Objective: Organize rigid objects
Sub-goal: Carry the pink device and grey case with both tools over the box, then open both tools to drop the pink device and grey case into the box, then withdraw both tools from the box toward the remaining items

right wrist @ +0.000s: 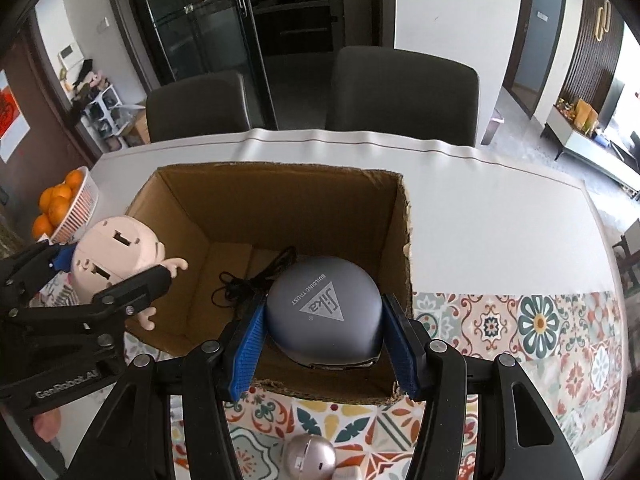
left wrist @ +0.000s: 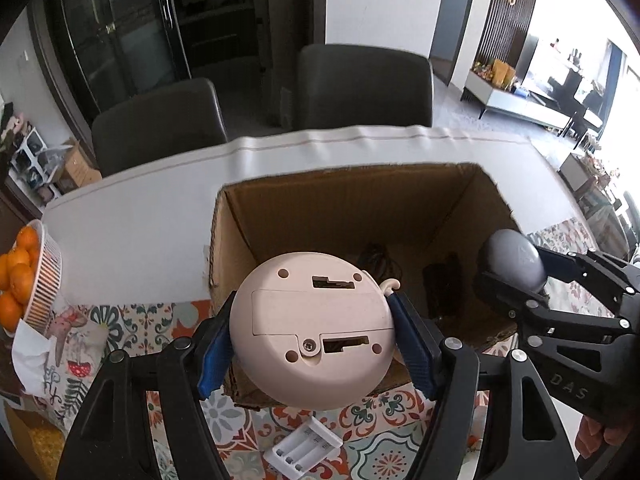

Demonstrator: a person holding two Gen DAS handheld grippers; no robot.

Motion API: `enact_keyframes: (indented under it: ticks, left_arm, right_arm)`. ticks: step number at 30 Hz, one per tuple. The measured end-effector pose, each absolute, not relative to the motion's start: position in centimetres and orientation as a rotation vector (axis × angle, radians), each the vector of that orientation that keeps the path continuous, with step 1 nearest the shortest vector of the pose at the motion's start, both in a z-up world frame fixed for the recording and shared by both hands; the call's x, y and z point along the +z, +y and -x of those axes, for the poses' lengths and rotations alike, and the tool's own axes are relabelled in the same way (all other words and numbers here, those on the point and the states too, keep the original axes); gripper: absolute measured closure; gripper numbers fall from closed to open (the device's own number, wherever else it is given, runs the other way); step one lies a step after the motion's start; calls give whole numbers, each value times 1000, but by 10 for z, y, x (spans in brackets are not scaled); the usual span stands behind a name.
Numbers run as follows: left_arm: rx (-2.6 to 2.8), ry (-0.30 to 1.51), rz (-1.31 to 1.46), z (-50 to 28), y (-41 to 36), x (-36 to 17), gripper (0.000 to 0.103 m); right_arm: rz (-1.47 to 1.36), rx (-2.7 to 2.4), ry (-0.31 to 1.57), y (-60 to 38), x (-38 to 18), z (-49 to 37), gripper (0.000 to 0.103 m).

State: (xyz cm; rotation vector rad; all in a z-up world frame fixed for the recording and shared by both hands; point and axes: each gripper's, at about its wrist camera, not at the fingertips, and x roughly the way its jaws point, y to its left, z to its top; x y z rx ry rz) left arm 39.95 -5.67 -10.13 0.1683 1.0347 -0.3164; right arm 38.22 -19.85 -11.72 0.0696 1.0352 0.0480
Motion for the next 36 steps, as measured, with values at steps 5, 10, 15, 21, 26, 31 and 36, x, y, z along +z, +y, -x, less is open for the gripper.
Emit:
enact_keyframes:
  ticks: [5,10,15,21,26,31,36]
  left_arm:
    - [-313,1007,-162,-397,-55,-95,21]
    - [-250,966,-166,-390,-47,-83,18]
    - [-181,923,-160,-376,-33,-72,11]
    - [-161,893,-124,-355,-15,-62,6]
    - [-115,855,-119,-333,-4,-56,6]
    - [-44,788,-137,-308,7,-48,6]
    - [-41,798,-116,-289,14,-54,6]
  right_arm:
    - [-81,56,1036,-200,-118,-382,47]
    - [-76,51,1013,-199,-113,-381,45]
    - [-24,7,957,-191,-97,-372,30]
    - [-5,1,887,-177,-77,-349,30]
    - [26,-16,823,-166,-65,-326,30]
    - [41,-9,782,-155,-63,-304,30]
    - [30,22,770,-150,-70,-282,30]
